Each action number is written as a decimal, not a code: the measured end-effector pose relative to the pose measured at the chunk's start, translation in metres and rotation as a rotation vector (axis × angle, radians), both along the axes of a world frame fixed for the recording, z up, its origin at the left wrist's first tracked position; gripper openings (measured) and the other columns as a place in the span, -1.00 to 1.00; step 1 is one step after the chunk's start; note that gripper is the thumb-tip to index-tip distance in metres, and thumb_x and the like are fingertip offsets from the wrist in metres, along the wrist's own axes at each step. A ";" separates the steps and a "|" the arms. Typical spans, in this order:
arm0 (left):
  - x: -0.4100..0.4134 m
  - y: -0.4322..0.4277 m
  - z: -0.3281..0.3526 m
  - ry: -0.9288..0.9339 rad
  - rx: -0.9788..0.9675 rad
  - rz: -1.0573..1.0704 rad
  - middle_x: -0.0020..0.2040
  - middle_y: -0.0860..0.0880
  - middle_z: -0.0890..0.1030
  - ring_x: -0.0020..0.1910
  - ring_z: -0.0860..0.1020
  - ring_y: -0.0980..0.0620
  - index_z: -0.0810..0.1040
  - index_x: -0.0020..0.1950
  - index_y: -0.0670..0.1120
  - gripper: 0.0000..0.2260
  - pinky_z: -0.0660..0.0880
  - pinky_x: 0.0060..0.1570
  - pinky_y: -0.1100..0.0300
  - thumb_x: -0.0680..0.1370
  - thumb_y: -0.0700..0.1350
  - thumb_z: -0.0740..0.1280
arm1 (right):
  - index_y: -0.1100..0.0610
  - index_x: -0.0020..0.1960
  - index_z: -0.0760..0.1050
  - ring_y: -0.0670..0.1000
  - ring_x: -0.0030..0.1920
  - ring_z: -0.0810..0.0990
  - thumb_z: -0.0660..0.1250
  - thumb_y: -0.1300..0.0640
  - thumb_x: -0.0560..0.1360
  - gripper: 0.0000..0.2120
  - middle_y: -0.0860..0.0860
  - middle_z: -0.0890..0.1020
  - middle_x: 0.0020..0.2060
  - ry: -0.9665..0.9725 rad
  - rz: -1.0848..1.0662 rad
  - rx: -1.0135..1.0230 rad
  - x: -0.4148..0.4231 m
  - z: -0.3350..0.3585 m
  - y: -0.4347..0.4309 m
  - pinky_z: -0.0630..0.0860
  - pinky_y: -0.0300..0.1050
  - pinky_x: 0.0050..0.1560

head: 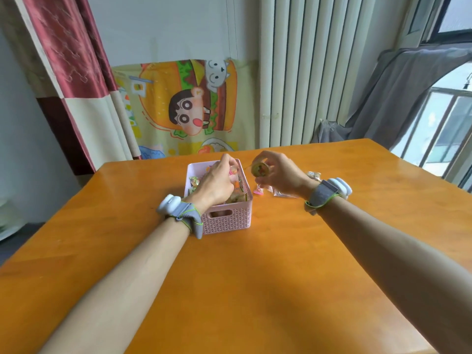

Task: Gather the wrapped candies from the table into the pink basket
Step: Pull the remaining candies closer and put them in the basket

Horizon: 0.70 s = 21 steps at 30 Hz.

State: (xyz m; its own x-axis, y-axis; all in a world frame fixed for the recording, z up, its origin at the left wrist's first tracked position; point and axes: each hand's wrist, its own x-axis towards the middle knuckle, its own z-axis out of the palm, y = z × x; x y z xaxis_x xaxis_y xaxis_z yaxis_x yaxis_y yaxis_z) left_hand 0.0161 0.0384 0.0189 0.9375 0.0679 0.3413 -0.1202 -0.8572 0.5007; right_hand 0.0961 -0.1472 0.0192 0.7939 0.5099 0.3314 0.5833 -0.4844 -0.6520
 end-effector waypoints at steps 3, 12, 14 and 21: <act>0.007 0.028 -0.002 -0.025 -0.002 0.101 0.01 -0.10 0.57 0.07 0.55 -0.22 0.37 0.26 -0.14 -0.74 0.47 0.01 0.00 0.58 -0.29 0.26 | 0.17 0.18 0.52 0.18 -0.17 0.73 0.55 0.32 0.37 -0.58 0.18 0.68 -0.03 0.072 0.060 0.143 0.004 0.004 0.019 0.69 0.18 -0.17; 0.030 0.075 -0.025 0.030 -0.023 0.244 0.13 -0.21 0.52 0.12 0.53 -0.28 0.29 0.33 -0.17 -0.66 0.43 0.06 -0.02 0.61 -0.17 0.30 | 0.10 0.21 0.49 0.21 -0.09 0.71 0.51 0.30 0.37 -0.55 0.13 0.66 -0.01 0.144 0.058 0.177 0.013 -0.019 0.072 0.67 0.17 -0.10; 0.032 0.078 -0.031 0.008 0.004 0.233 0.26 -0.21 0.43 0.19 0.50 -0.25 0.30 0.34 -0.19 -0.62 0.41 0.12 0.00 0.59 -0.16 0.35 | 0.05 0.31 0.43 0.15 0.03 0.63 0.49 0.25 0.38 -0.46 0.09 0.61 0.08 0.051 0.012 0.085 0.016 -0.023 0.079 0.62 0.05 0.00; 0.036 0.083 -0.037 -0.086 -0.011 0.229 0.08 -0.10 0.38 0.00 0.50 -0.11 0.49 0.15 -0.16 -0.72 0.43 0.04 0.08 0.51 -0.12 0.46 | 0.14 0.26 0.55 0.12 0.02 0.63 0.36 0.23 0.49 -0.66 0.13 0.55 0.11 -0.125 -0.079 -0.085 0.023 -0.029 0.086 0.56 -0.04 0.12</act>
State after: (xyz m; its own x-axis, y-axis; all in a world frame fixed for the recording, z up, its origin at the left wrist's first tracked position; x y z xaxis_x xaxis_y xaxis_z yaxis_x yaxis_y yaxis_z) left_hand 0.0524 0.1211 -0.0183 0.8648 0.2792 0.4174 0.0337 -0.8616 0.5065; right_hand 0.1190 -0.0612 -0.0093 0.7878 0.4778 0.3888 0.6154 -0.5824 -0.5311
